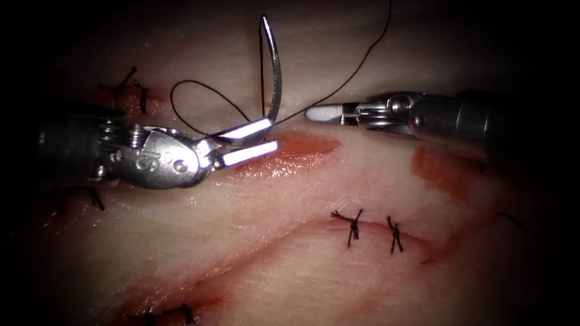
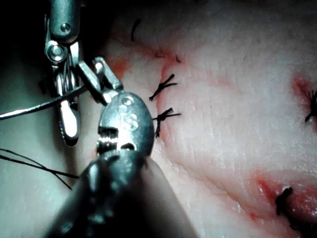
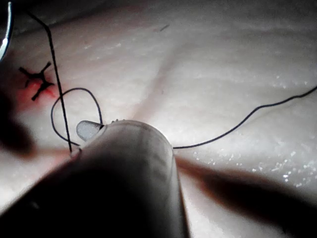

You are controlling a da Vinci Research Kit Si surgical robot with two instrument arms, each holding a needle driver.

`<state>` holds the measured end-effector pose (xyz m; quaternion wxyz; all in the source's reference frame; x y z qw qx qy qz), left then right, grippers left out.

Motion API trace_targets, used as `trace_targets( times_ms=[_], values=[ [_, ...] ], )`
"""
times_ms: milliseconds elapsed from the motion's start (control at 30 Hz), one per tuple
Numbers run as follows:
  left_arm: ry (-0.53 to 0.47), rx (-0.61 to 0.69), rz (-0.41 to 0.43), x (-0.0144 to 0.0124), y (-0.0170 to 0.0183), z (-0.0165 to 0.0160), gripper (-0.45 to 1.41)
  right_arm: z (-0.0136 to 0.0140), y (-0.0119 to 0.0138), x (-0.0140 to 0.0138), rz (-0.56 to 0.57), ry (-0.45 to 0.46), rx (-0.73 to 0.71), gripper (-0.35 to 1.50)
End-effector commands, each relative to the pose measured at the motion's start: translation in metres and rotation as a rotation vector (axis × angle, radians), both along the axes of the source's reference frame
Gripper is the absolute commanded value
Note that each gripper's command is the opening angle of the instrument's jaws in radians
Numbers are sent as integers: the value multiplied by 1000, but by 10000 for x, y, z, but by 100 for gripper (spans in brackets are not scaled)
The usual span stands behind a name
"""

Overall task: Wound Closure
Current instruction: Pass the needle back over to the right gripper.

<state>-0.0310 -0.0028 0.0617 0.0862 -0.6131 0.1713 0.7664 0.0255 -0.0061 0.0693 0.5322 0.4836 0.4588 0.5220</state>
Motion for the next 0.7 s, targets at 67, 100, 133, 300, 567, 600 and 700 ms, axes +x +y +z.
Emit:
trace_targets(
  times_ms=[67, 100, 133, 300, 567, 600, 700],
  values=[
    [52, -11, 34, -14, -4, 16, -45, -3, 13, 9, 20, 16, -3, 79],
    [72, -23, 43, -17, -8, 21, -45, -4, 14, 9, 20, 16, -1, 91],
    [88, -31, 50, -19, -11, 26, -45, -6, 15, 8, 21, 19, 1, 99],
    [140, -55, 78, -21, -21, 52, -45, -14, 15, 0, 36, 60, 8, 121],
    [187, -81, 95, -25, -27, 74, -45, -27, 7, 3, 1, 180, 121, 136],
    [195, -85, 99, -26, -28, 74, -45, -27, 5, 6, -6, 184, 133, 138],
    [218, -104, 106, -29, -30, 76, -45, -31, 0, 16, -24, 193, 159, 140]
  ],
)
